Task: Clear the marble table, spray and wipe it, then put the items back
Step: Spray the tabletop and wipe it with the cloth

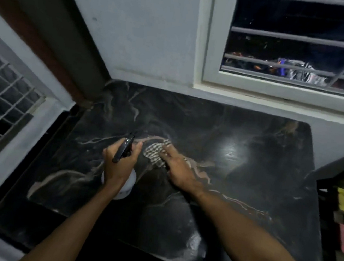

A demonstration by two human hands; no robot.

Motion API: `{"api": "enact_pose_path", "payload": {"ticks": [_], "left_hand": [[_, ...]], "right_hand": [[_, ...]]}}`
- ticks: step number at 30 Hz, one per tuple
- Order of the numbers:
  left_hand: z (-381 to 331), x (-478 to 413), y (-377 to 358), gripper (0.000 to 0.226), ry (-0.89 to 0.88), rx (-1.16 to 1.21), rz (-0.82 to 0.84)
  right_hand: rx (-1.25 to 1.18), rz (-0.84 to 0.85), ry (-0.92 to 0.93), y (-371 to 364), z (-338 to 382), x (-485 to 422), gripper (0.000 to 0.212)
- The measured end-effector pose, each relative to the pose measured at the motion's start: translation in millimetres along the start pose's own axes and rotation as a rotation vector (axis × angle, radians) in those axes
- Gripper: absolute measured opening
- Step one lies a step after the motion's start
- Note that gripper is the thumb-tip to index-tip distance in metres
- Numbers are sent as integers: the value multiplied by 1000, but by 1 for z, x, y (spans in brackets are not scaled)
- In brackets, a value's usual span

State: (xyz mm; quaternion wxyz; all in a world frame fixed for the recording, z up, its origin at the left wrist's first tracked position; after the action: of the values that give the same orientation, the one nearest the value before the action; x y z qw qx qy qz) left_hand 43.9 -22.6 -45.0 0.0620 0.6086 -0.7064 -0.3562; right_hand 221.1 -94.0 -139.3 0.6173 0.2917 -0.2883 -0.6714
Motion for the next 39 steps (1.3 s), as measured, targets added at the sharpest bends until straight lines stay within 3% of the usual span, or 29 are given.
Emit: {"api": "enact_pose_path", "payload": {"ticks": [4,8,9,10,13,14,18,20,22,23,24,27,28,31,32,36,39], "left_hand": [[41,9,49,42,56,26,-5],[65,24,73,39,94,61,-7],[65,29,74,38,107,67,0],[63,34,73,37,114,83,16],[49,51,59,34,93,94,68],[41,57,51,33,92,106,78],[-2,79,18,33,63,183,141],[-16,87,4,32,33,193,175],[-35,103,-11,29,21,215,199],[-43,109,-17,29,18,212,208],[-51,115,-24,29,15,207,221],[-78,138,-42,30,-16,178,233],[-90,146,-49,30,-27,171,239],[-118,167,-71,28,-22,172,269],[-128,175,-81,28,-25,172,277],[-160,203,-118,30,-50,175,307],[-181,219,-147,30,-62,181,311]], "right_hand": [[-20,-177,-349,-38,31,-3,59],[46,64,64,-91,89,44,70],[35,54,51,-89,87,54,72],[-23,-36,-76,-81,80,62,72],[-161,-430,-682,-44,43,99,72],[-134,-420,-700,-41,43,114,74],[70,-46,-216,-55,59,177,79],[45,-128,-317,-44,44,201,76],[-63,-405,-718,-21,20,235,78],[-85,-477,-786,-16,16,247,80],[-64,-457,-752,-14,16,258,82],[58,-237,-406,-15,9,301,79],[43,-259,-425,-4,-3,317,78],[-65,-460,-759,32,-43,356,83],[-66,-452,-773,39,-47,365,84],[22,-218,-436,41,-51,411,87],[-9,-304,-513,75,-97,434,78]]}}
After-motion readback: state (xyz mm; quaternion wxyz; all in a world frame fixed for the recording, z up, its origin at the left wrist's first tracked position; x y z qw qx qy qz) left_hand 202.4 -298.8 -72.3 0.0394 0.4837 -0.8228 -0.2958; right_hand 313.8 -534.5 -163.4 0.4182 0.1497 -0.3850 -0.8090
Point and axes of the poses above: each hand's wrist, its own x-axis away from the middle knuckle, its own y-axis out of the back of the hand, z = x × y, the point moved 3 cm from there along -x, towards the middle knuckle
